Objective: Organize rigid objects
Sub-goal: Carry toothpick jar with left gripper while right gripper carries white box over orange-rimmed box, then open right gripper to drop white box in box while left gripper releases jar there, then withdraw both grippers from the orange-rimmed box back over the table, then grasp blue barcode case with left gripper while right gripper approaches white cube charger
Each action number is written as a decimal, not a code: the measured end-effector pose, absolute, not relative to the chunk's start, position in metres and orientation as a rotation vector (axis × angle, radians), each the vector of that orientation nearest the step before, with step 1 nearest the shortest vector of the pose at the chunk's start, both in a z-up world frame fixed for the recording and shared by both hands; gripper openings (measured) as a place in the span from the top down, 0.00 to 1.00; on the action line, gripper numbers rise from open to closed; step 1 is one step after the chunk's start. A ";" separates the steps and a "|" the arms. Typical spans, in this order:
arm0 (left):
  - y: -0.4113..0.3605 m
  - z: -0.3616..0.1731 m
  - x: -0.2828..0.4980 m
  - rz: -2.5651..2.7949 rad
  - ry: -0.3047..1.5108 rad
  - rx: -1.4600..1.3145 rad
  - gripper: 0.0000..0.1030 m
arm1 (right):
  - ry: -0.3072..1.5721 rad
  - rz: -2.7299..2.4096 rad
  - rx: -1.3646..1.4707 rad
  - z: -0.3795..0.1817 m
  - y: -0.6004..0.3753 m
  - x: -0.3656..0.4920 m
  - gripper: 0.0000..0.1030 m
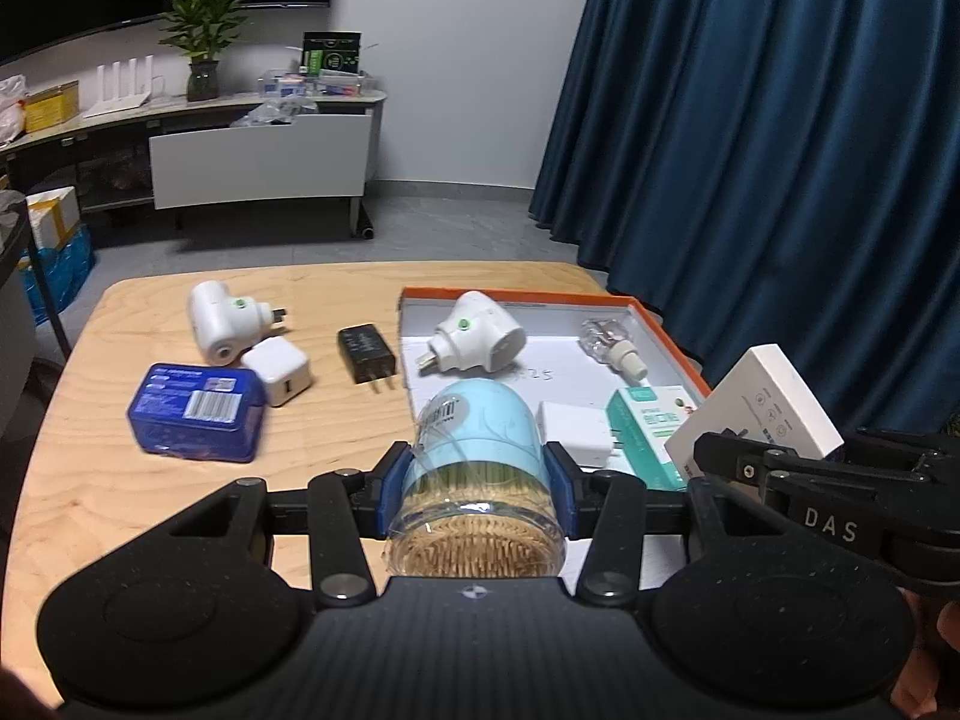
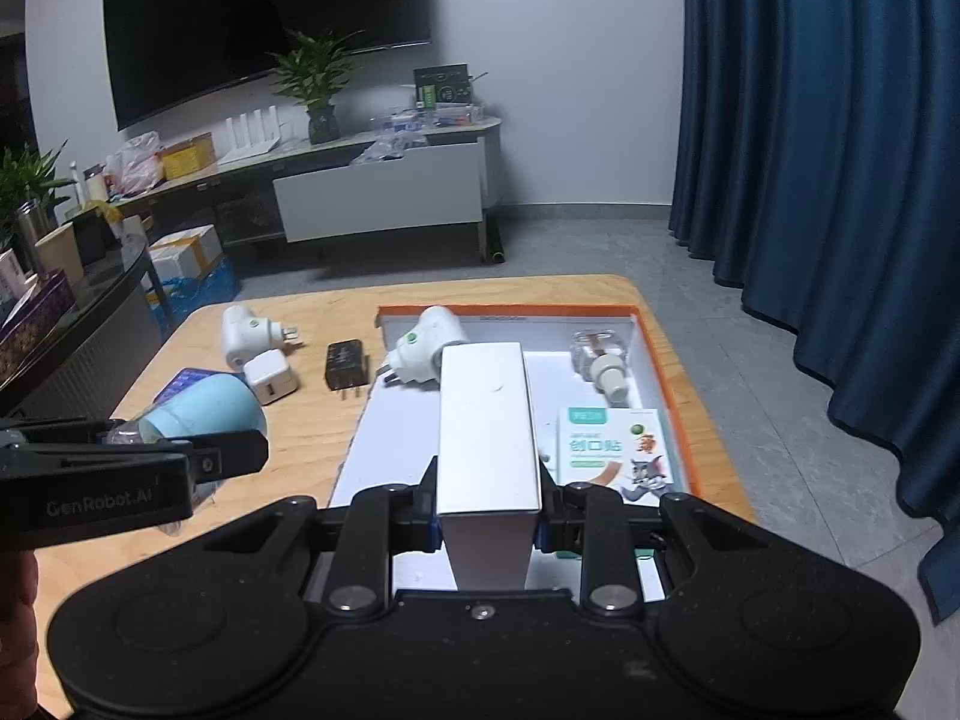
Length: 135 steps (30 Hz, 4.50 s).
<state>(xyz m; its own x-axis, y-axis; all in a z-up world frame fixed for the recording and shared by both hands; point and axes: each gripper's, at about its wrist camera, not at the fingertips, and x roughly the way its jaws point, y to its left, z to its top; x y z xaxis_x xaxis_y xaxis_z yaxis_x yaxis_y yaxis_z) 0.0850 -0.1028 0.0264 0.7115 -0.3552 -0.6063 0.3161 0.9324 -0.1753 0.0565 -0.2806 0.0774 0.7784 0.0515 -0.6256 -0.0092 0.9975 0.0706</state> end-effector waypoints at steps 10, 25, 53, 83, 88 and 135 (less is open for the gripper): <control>-0.121 0.022 0.093 -0.403 0.702 -0.046 0.54 | 0.669 -0.007 0.091 0.077 -0.303 0.060 0.68; -0.139 0.017 0.106 -0.426 0.718 -0.029 0.54 | 0.674 -0.027 0.097 0.073 -0.316 0.082 0.68; -0.158 0.002 0.123 -0.457 0.749 -0.008 0.54 | 0.722 -0.003 0.089 0.064 -0.324 0.149 0.68; -0.172 0.003 0.128 -0.499 0.753 -0.047 0.33 | 0.579 -0.040 0.135 0.094 -0.347 0.129 0.35; -0.161 0.012 0.125 -0.423 0.748 -0.035 0.29 | 0.590 -0.021 0.118 0.094 -0.333 0.120 0.34; -0.003 -0.002 0.129 -0.036 0.775 -0.132 0.15 | 0.746 0.215 0.013 0.059 -0.204 0.124 0.23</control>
<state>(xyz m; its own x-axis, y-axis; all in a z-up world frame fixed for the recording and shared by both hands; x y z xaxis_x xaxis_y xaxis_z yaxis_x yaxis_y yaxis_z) 0.1292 -0.0031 -0.0018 0.7140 -0.0811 -0.6954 -0.0158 0.9912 -0.1318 0.1245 -0.2043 0.0587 0.7134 0.1986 -0.6720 -0.1895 0.9779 0.0879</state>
